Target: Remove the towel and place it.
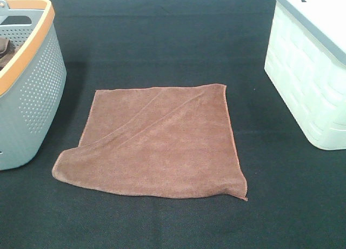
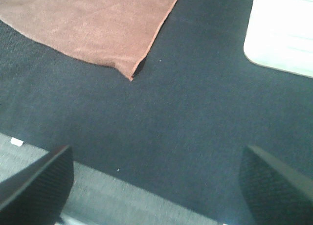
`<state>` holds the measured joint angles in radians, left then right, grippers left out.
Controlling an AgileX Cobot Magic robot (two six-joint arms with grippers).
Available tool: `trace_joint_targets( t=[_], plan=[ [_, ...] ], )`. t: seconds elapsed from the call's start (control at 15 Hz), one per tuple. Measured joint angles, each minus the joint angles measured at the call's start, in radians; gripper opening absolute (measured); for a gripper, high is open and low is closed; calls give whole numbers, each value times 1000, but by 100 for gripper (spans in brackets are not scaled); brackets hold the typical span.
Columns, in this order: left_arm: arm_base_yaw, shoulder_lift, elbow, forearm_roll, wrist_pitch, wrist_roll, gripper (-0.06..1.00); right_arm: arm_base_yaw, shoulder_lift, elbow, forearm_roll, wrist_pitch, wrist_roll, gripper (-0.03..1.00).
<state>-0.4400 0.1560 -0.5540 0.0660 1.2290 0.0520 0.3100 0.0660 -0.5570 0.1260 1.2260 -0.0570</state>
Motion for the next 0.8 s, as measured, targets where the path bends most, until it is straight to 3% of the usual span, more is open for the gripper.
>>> trace_joint_targets(
  t=[0.13,0.27,0.4,0.6,0.8],
  plan=[
    [0,0,17,-1,0,98,69,0,-42,2,-15,-2,-4,86],
    [0,0,43,-1,0,140,69,0,-44,16,-35,-62,-28,86],
    [0,0,43,-1,0,144,69,0,-42,46,-36,-136,-33,86],
    [0,0,40,-3,0,146,69,0,-41,52,-36,-157,-33,86],
    [1,-1,0,-98,-1,84,69,0,-41,52,-36,-157,-33,86]
  ],
)
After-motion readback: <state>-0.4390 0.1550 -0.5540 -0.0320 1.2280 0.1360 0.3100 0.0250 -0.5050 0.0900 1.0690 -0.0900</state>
